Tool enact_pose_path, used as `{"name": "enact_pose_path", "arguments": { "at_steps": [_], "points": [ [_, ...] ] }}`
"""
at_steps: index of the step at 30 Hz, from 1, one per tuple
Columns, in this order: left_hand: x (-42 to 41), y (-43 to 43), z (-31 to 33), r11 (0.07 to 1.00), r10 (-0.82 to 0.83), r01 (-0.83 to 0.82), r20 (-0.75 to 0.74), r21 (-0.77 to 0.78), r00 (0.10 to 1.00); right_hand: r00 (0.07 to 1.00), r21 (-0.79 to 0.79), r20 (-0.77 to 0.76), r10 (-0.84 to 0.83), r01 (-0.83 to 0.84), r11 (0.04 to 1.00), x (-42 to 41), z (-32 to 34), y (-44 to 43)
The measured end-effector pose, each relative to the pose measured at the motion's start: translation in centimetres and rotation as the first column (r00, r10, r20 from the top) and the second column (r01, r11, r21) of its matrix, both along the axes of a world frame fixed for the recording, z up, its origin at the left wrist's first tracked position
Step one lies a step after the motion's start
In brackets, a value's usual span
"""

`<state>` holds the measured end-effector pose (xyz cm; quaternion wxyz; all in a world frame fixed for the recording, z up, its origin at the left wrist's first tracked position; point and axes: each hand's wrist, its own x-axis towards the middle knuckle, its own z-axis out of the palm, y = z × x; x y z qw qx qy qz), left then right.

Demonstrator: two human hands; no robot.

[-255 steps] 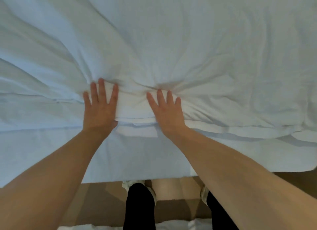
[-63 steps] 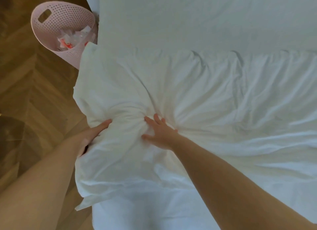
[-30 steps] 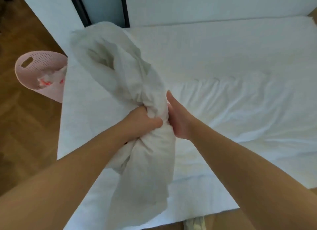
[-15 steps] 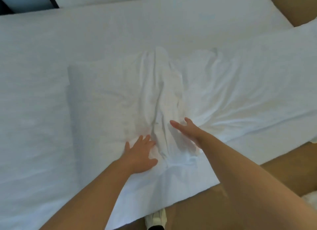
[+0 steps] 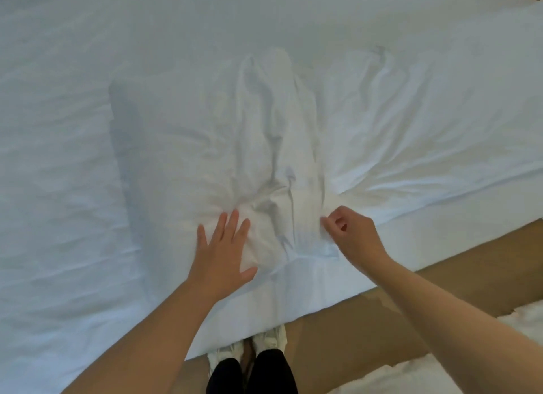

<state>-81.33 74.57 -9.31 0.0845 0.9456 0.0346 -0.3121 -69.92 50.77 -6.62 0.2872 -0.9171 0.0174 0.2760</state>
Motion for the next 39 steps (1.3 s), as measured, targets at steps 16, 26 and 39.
{"name": "enact_pose_path", "arguments": {
  "at_steps": [16,26,39],
  "points": [
    [-4.0,1.0,-1.7,0.957,-0.155,0.173,-0.09,0.234,0.984,0.992,-0.206,-0.106,-0.066,0.043,0.978,0.0,0.8,-6.7],
    [-4.1,0.6,-0.5,0.953,-0.104,0.142,-0.151,0.267,0.983,0.952,-0.044,0.0,-0.306,0.306,0.951,-7.0,0.1,-1.5],
    [-4.1,-5.4,-0.8,0.939,0.205,-0.153,-0.145,0.307,0.968,0.98,-0.364,0.115,-0.164,0.195,0.911,-3.2,-2.9,-3.3]
  ]
}}
